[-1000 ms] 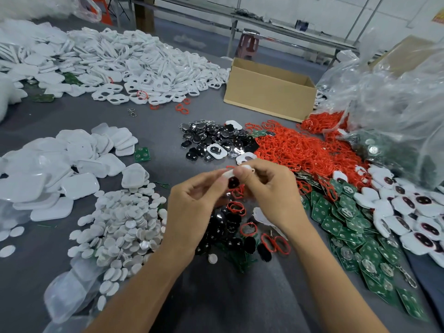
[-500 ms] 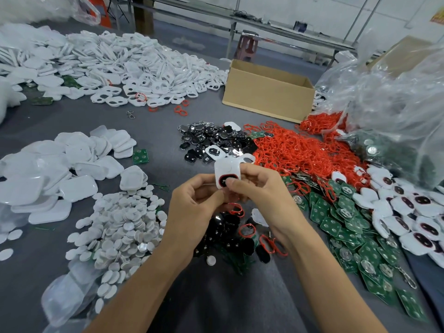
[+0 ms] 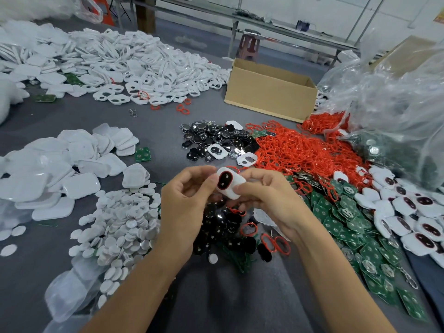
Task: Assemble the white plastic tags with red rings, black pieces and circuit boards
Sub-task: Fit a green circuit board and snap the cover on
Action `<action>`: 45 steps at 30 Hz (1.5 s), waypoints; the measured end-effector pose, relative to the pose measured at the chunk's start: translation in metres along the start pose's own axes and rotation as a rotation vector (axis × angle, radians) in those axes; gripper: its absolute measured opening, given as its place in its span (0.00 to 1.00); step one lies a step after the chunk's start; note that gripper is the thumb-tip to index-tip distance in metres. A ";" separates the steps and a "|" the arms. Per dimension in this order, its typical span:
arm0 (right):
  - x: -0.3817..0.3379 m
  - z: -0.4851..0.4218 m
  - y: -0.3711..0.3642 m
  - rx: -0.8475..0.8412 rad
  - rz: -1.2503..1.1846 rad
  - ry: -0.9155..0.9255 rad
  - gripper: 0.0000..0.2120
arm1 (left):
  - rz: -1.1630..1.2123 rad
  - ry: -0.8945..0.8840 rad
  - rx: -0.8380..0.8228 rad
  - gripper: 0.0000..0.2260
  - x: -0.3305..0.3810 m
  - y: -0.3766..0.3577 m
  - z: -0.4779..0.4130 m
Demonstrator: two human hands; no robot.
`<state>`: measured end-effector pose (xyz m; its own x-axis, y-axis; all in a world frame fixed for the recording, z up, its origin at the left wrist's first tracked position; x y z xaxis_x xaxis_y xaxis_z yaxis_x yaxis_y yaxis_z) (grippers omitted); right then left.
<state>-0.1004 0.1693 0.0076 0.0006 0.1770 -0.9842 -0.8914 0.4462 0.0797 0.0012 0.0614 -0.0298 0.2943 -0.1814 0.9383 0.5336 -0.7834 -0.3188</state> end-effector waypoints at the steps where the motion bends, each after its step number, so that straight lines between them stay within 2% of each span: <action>1: 0.001 0.000 -0.003 -0.054 -0.006 -0.018 0.04 | 0.000 0.005 0.019 0.04 0.000 0.001 0.000; 4: 0.004 -0.001 -0.011 -0.147 -0.030 -0.043 0.10 | -0.014 0.038 0.033 0.07 -0.001 0.001 -0.001; 7: 0.004 -0.002 -0.013 -0.122 -0.069 -0.016 0.11 | 0.076 0.068 0.012 0.14 0.001 -0.001 -0.002; 9: 0.003 -0.003 -0.013 -0.088 -0.093 0.011 0.10 | 0.134 0.072 -0.005 0.15 0.003 -0.001 -0.002; 21: 0.004 -0.003 -0.014 -0.081 -0.116 0.082 0.08 | 0.133 0.036 -0.037 0.15 0.003 -0.002 -0.003; 28: 0.005 -0.003 -0.014 -0.111 -0.104 0.082 0.09 | 0.131 0.013 -0.030 0.09 0.002 0.001 -0.002; 41: 0.007 -0.006 -0.022 0.067 -0.153 0.176 0.09 | 0.094 -0.035 0.001 0.08 0.001 0.000 -0.001; 45: 0.010 -0.007 -0.025 0.040 -0.151 0.153 0.10 | 0.084 -0.034 0.012 0.08 0.001 0.002 -0.003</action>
<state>-0.0811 0.1541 -0.0049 0.0608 -0.0281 -0.9978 -0.8679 0.4922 -0.0668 0.0006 0.0578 -0.0289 0.3650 -0.2253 0.9033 0.5155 -0.7591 -0.3976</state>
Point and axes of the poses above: each hand's wrist, its own z-axis away from the middle knuckle, its own y-axis out of the back of the hand, x = y × z, the point moved 3 cm from there along -z, towards the middle knuckle, and after that the axes turned 13 degrees about -x, right-handed, at the moved point
